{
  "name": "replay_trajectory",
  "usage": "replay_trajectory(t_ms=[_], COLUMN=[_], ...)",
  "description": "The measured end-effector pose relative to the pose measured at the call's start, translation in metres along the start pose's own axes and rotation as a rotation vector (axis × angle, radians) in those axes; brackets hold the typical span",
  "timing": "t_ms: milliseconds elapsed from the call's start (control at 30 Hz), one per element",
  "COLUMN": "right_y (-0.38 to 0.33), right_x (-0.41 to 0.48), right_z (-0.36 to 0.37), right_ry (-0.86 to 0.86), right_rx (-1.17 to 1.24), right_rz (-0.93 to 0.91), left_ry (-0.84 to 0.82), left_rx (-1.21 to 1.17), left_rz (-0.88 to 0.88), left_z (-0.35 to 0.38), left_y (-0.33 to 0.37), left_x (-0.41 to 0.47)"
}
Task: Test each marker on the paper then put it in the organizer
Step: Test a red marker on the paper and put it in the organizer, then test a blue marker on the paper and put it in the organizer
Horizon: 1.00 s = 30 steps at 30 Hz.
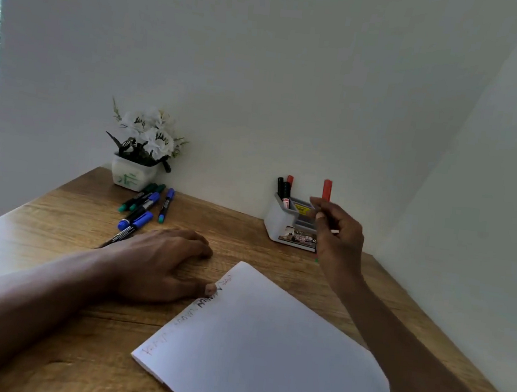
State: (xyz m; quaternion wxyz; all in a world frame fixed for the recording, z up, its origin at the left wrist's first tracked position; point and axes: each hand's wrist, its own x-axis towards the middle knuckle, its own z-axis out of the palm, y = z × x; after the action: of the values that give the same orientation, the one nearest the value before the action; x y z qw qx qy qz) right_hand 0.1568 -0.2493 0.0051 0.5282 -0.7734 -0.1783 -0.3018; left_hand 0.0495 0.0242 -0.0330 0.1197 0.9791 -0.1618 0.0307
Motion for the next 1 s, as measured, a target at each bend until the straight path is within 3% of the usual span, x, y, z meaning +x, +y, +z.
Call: replay_trajectory(t_ms=[267,600,833,1000], right_y=[0.002,0.022,0.068,0.072], right_x=[0.092,0.111,0.104,0.109], right_z=[0.024,0.064,0.071,0.066], right_ry=[0.08,0.094,-0.096,-0.226], right_rx=[-0.089,-0.239,-0.527,-0.595], right_rz=[0.036,-0.167,-0.052,-0.06], left_ry=[-0.009,-0.006,-0.002,-0.006], left_rx=[-0.016,-0.044,-0.049,-0.055], left_rz=[0.016,0.025,0.022,0.019], left_z=[0.0,0.002,0.001,0.002], left_y=[-0.004,-0.007,-0.006,-0.008], left_x=[0.002,0.004,0.005,0.006])
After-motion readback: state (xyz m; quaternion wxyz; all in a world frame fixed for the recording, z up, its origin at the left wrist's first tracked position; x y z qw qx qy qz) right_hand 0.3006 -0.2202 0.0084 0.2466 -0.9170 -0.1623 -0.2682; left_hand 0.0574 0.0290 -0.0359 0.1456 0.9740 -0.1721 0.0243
